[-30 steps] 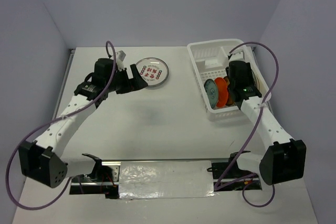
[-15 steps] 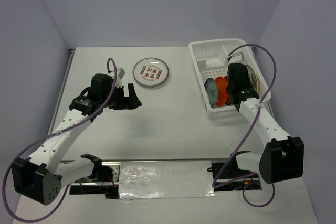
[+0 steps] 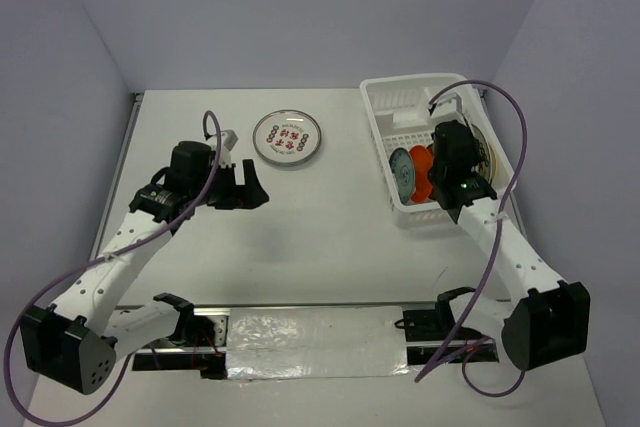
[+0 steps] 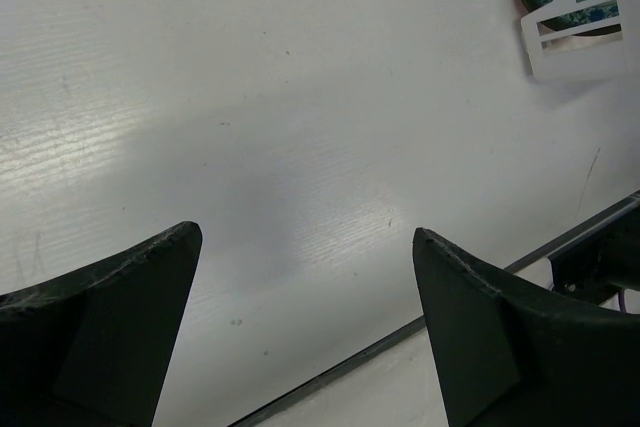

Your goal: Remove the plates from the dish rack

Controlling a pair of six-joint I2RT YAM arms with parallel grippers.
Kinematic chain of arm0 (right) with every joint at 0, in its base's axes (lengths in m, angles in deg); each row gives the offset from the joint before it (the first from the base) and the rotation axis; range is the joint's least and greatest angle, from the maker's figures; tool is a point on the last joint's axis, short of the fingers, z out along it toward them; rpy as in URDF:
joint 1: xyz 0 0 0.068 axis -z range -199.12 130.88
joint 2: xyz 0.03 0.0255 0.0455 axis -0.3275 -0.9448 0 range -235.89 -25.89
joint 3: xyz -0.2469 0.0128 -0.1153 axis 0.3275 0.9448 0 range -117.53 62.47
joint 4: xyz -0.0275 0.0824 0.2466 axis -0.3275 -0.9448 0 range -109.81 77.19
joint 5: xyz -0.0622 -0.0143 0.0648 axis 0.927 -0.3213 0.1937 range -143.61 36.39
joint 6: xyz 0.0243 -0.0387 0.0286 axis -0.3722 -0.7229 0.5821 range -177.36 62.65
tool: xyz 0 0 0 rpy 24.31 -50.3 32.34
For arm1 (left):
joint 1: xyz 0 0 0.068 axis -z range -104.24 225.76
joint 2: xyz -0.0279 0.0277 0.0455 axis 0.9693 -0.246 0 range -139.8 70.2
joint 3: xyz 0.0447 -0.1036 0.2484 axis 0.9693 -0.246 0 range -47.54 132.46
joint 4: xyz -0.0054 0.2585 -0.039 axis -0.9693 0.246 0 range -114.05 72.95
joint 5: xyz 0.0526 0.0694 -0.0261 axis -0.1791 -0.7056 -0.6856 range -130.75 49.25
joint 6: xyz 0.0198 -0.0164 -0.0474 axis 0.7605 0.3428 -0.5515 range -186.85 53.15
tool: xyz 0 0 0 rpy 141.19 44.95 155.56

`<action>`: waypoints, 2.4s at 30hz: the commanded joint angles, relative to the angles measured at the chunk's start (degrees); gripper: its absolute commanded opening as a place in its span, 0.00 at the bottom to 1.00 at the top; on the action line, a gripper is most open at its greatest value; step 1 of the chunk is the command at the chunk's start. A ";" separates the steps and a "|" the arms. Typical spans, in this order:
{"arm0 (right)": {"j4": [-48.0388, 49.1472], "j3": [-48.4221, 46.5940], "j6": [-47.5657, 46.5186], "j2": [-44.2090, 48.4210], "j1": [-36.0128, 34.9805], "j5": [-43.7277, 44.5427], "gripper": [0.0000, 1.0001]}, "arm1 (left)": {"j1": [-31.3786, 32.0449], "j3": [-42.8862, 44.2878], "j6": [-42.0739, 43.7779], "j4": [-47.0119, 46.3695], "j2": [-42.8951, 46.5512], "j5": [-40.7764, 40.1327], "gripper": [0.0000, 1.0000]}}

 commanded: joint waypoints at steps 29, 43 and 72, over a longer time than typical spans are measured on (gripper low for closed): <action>-6.36 -18.24 49.35 13.32 -21.70 -58.87 0.00 | 2.64 16.86 -0.26 -23.23 -5.12 15.81 0.41; -5.67 -18.27 50.23 6.81 -11.25 -54.10 0.05 | 2.55 13.43 -7.63 -26.32 -8.45 12.60 0.00; -27.02 -14.30 25.46 18.95 -5.35 -23.14 1.00 | -9.58 35.60 -24.16 -19.80 -55.92 -6.32 0.90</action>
